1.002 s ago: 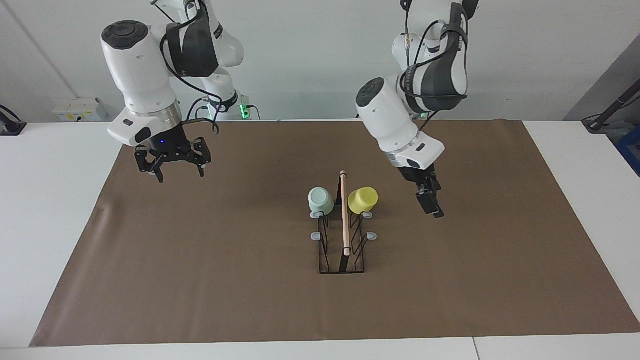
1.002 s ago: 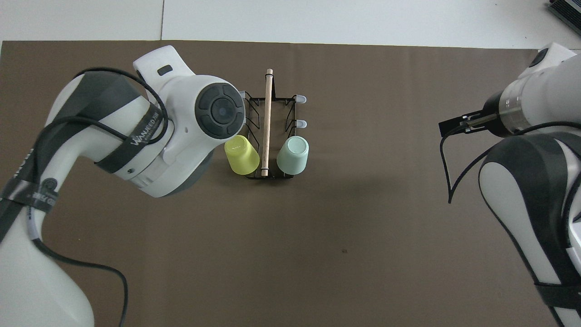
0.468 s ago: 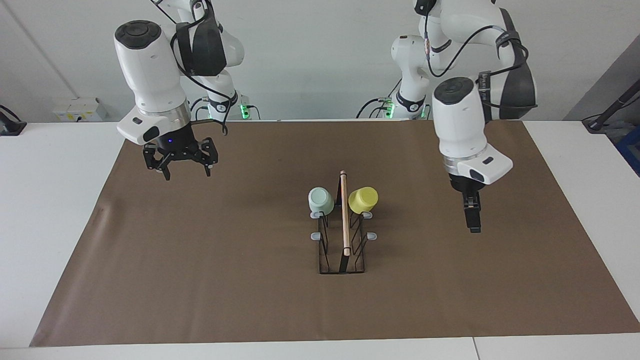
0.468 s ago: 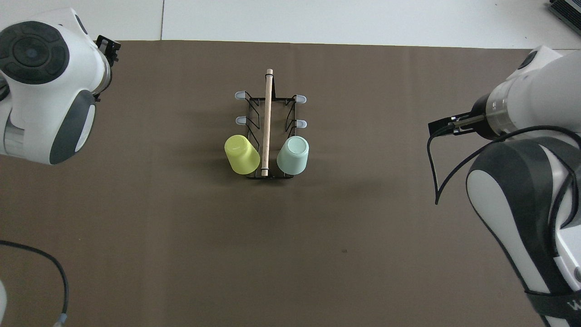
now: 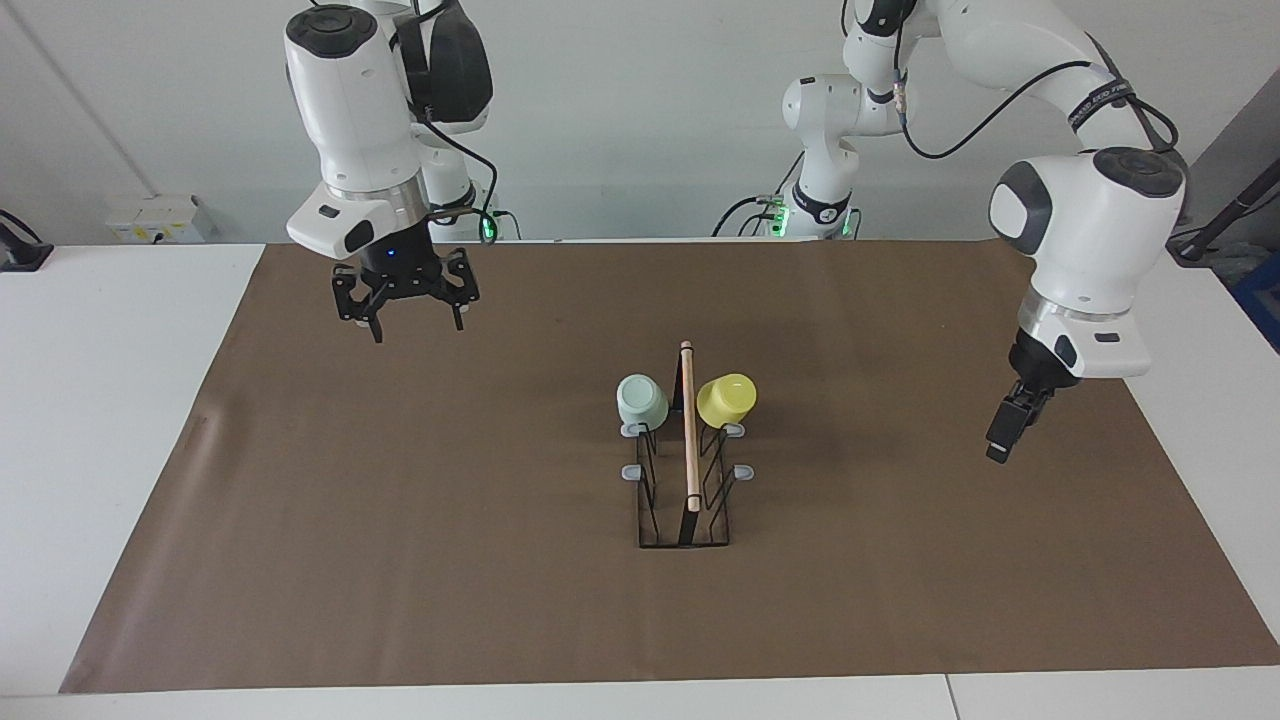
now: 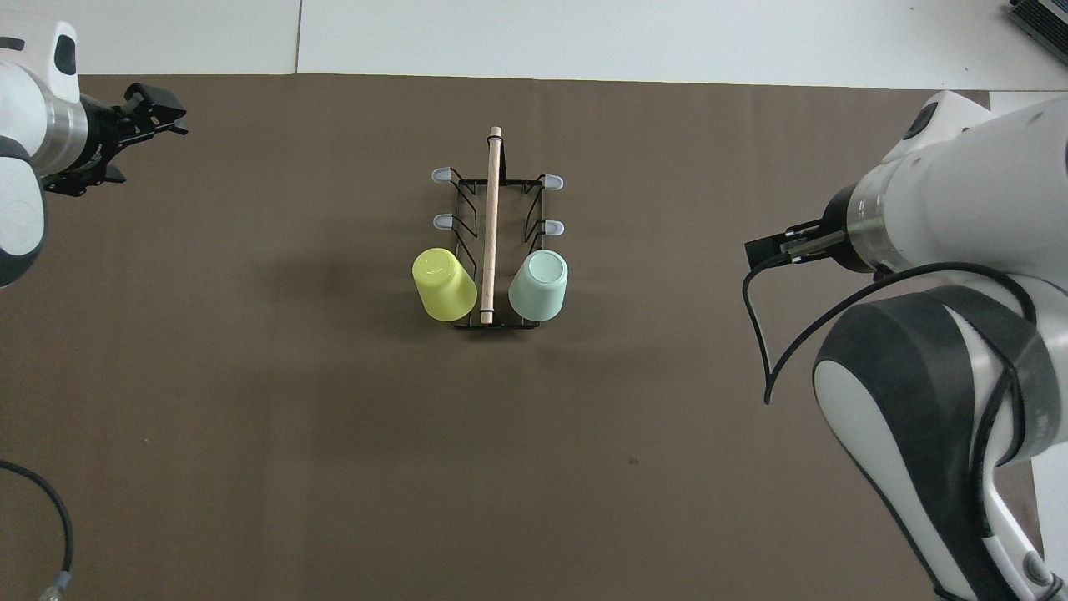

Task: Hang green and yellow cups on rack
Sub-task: 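Open the left gripper and withdraw it from the rack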

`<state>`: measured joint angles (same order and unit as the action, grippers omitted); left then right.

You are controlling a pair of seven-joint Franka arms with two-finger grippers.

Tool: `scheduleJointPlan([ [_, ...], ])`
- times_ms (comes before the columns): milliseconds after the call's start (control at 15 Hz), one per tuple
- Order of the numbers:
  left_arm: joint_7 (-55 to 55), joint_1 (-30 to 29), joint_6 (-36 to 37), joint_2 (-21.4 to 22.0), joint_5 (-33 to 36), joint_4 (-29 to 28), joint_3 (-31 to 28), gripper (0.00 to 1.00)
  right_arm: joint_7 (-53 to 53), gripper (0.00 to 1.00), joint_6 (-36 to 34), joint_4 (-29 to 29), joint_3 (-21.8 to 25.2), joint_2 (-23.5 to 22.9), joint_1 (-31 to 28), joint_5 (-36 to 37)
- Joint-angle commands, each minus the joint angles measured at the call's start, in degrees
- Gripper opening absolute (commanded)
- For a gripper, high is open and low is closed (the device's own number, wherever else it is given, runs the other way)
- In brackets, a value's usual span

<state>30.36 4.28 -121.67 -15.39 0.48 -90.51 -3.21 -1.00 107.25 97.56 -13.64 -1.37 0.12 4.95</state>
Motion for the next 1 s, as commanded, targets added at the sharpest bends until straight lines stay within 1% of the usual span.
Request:
scheduleJointPlan([
  [0,-15.80,-3.73,7.98,4.04,-1.18,-0.63,3.71,1.00,-0.75,1.00,-2.13,0.87,0.19,2.42,-0.90,2.67],
  [67,-22.12,-6.28,12.72,5.44,-1.18,-0.72,6.26,1.00,-0.93,1.00,-1.79,1.14,0.37,2.42,-2.91,3.48],
  [134,-27.93,-6.56,17.64,6.94,-1.27,-0.89,6.81,1.00,-0.76,1.00,-1.26,1.31,0.11,2.25,-6.41,3.40],
  [200,-31.03,-6.22,22.04,8.34,-1.18,-0.89,6.73,1.00,-0.41,1.00,-1.08,1.23,0.11,2.07,-8.71,2.70],
  [334,-31.33,-2.89,27.51,11.42,-0.74,-0.72,5.33,1.00,-0.49,1.00,-0.99,1.31,0.28,1.98,-10.22,2.69],
  [401,-31.59,-1.92,29.62,12.91,-0.74,-0.80,4.01,1.00,-0.40,1.00,-0.99,1.31,0.19,1.98,-10.75,2.69],
  [468,-32.03,-1.82,31.73,14.58,-0.66,-0.98,3.91,1.00,-0.40,1.00,-0.99,1.23,0.19,1.98,-10.23,2.78],
  [668,-31.94,-1.20,35.88,17.67,-0.66,-0.98,3.65,1.00,-0.58,1.00,-1.43,0.87,-0.07,2.33,-7.16,2.78],
  [935,-31.24,-1.91,33.60,18.12,-0.74,-1.59,3.91,1.00,-0.49,1.00,-2.40,0.79,-0.16,2.69,-5.57,0.86],
])
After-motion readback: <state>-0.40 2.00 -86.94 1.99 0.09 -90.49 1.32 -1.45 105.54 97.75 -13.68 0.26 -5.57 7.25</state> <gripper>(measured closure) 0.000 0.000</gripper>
